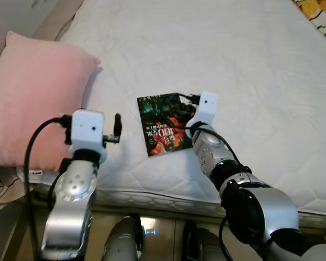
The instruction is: Clean up the room
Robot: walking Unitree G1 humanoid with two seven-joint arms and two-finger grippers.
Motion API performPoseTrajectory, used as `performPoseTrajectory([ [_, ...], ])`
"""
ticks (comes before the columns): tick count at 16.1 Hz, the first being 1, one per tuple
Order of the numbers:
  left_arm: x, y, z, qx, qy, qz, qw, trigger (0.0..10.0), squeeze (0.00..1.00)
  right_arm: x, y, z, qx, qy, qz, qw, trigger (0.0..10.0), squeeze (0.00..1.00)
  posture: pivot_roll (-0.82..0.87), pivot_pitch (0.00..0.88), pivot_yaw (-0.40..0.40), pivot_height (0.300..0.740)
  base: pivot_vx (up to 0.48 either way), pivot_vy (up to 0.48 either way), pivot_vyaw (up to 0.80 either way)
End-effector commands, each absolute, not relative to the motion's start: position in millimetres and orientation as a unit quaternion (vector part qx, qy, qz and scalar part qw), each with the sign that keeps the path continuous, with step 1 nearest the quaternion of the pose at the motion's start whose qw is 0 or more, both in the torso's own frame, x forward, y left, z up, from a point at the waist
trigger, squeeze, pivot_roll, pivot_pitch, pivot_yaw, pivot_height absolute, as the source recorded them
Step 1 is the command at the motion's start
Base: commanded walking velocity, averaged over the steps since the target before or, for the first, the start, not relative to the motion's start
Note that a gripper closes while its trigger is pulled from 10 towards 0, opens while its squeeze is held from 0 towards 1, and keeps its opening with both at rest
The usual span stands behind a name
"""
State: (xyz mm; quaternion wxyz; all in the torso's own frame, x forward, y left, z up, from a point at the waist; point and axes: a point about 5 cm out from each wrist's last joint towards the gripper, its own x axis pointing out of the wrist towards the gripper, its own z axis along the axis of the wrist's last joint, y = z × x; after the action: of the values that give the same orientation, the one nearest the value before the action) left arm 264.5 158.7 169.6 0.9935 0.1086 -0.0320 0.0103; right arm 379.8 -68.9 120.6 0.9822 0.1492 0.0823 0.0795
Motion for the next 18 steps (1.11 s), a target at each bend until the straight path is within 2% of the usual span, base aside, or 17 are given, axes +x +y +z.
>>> performPoseTrajectory([
  [1, 268.9, 151.7, 163.8, 0.106, -0.026, -0.003, 0.994, 10.0, 0.0, 377.4, -79.9, 115.8, 0.138, 0.068, 0.064, 0.986, 0.0, 0.0, 0.21, 0.145, -0.067, 0.736, 0.0, 0.0, 0.0],
  [2, 273.2, 148.9, 163.0, 0.106, -0.026, -0.005, 0.994, 10.0, 0.0, 375.8, -83.8, 117.8, 0.11, 0.038, 0.067, 0.991, 2.4, 0.0, 0.2, 0.132, -0.066, 0.736, 0.0, 0.0, 0.0],
  [3, 276.0, 146.9, 162.6, 0.103, -0.028, -0.007, 0.994, 10.0, 0.0, 373.1, -88.8, 118.6, 0.091, 0.012, 0.063, 0.994, 10.0, 0.0, 0.18, 0.122, -0.062, 0.736, 0.0, 0.0, 0.0],
  [4, 278.3, 144.8, 162.3, 0.093, -0.032, -0.012, 0.995, 10.0, 0.0, 368.2, -96.4, 118.0, 0.08, -0.015, 0.053, 0.995, 10.0, 1.0, 0.16, 0.111, -0.059, 0.736, 0.0, 0.0, 0.0],
  [8, 283.3, 141.3, 156.3, 0.087, -0.035, -0.026, 0.995, 10.0, 0.0, 335.2, -126.2, 90.4, 0.081, -0.023, 0.028, 0.996, 10.0, 1.0, 0.12, 0.075, -0.047, 0.736, 0.0, 0.0, 0.0],
  [18, 283.3, 141.3, 156.3, 0.087, -0.035, -0.026, 0.995, 10.0, 0.0, 335.2, -126.2, 90.4, 0.081, -0.023, 0.028, 0.996, 10.0, 1.0, 0.12, 0.075, -0.047, 0.736, 0.0, 0.0, 0.0],
])
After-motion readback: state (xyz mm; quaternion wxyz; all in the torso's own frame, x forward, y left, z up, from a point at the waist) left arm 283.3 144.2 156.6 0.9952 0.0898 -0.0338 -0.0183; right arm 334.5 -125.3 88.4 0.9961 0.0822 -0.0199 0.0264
